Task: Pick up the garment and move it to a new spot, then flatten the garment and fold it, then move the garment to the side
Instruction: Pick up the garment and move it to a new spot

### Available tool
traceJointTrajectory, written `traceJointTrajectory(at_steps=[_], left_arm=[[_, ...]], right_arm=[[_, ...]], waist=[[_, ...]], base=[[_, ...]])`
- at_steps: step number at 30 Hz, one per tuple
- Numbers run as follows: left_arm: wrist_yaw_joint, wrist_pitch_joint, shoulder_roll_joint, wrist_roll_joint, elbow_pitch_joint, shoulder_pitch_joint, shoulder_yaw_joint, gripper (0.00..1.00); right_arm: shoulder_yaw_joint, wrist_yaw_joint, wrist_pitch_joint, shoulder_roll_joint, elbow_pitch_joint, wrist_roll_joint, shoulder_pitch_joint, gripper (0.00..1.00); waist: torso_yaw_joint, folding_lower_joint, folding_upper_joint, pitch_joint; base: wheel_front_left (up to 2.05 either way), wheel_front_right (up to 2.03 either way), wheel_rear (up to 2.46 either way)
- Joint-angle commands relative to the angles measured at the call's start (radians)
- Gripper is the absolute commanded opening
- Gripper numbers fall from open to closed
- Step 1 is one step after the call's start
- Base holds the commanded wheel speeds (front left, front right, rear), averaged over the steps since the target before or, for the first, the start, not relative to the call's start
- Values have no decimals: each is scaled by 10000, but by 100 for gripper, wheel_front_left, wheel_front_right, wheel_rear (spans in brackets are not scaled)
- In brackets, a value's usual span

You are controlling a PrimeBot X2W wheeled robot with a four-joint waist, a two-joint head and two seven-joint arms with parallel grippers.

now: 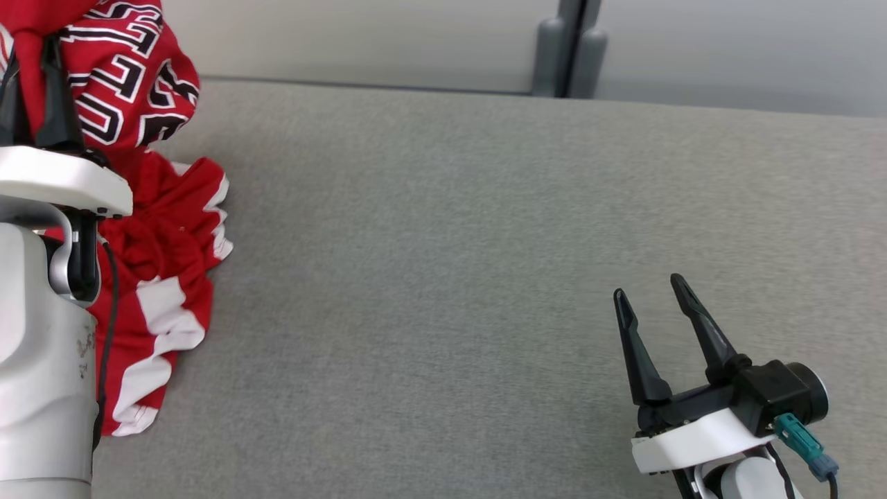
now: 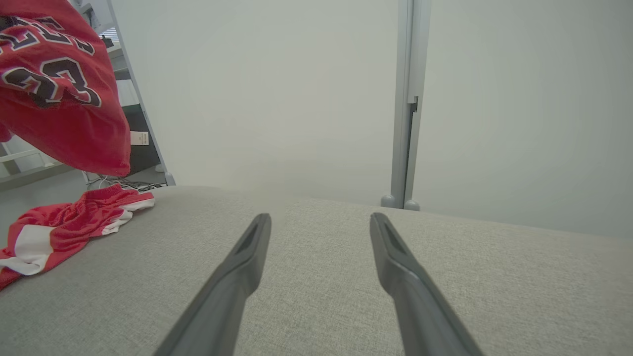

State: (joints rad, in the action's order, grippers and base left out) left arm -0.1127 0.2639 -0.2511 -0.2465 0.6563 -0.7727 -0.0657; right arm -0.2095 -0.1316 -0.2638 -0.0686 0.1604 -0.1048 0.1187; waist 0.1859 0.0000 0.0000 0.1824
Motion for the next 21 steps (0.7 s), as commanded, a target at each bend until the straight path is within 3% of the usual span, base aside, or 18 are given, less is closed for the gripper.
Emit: traceJointTrajectory(at_steps=[1,10,15,21], left_arm=[[-33,-34,-23,15,-245,114,79,0],[-91,-1302,88,-257,-2982,616,627,0],[77,-1965,621,-381,-4051,855,1050,0],[249,-2231,1177,-241,-4395,1196,1646,0]], right_arm=[[7,17,-14,28,49,-73,-145,100],[-142,17,-14,168,15,-368,0,100],[-159,17,-14,174,-73,-642,120,100],[-67,15,-14,175,-264,-845,408,100]], waist=[[-605,0,0,-582],[-2353,0,0,-1111],[-3327,0,0,-908],[-4259,0,0,-333]], base=[[0,0,0],[0,0,0],[0,0,0],[0,0,0]])
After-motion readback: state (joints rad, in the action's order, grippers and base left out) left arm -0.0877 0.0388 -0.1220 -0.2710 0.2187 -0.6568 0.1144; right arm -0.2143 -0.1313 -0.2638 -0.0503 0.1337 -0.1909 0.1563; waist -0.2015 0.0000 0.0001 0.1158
